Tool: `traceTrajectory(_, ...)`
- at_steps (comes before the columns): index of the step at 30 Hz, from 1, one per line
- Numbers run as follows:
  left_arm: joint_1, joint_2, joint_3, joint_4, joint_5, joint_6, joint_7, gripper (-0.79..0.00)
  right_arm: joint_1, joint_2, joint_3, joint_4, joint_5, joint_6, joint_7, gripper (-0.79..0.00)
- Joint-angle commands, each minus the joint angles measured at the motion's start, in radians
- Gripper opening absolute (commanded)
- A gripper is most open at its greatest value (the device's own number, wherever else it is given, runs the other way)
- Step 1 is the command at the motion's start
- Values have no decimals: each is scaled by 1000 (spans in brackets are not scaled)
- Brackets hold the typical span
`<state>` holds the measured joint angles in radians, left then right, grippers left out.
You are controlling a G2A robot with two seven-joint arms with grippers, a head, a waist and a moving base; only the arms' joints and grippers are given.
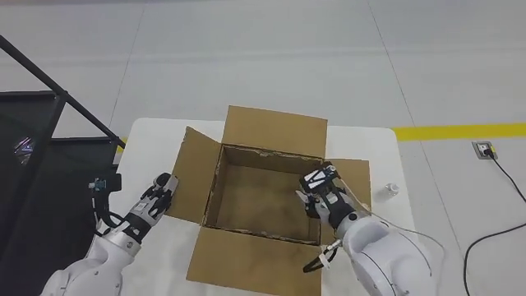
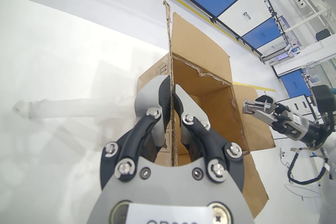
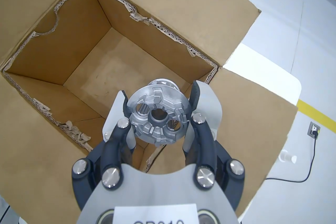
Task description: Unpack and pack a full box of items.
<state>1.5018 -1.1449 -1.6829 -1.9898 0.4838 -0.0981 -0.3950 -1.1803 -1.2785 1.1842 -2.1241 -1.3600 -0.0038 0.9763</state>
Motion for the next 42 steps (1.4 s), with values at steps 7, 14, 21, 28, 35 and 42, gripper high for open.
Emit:
traceTrajectory(7, 25, 2, -45, 4, -20, -10, 16, -785, -75, 10, 77, -97, 16, -37, -2, -785)
traceTrajectory(14, 42, 5, -79, 23, -28, -35, 9, -785, -125, 19, 145, -169, 43, -68, 40, -785)
traceTrajectory(21, 36, 11, -117, 62, -45, -67, -16, -785, -181, 29, 243, -226, 99, -103, 101, -785)
traceTrajectory(28, 24, 14, -141, 85, -80, -83, -14, -785, -234, 38, 365, -226, 189, -115, 153, -785)
traceTrajectory(35, 36, 16, -154, 83, -116, -116, -31, 0, -255, 41, 397, -226, 221, -115, 167, -785)
traceTrajectory(42, 46, 19, -170, 83, -144, -155, -43, 0, -255, 41, 397, -226, 221, -115, 167, -785)
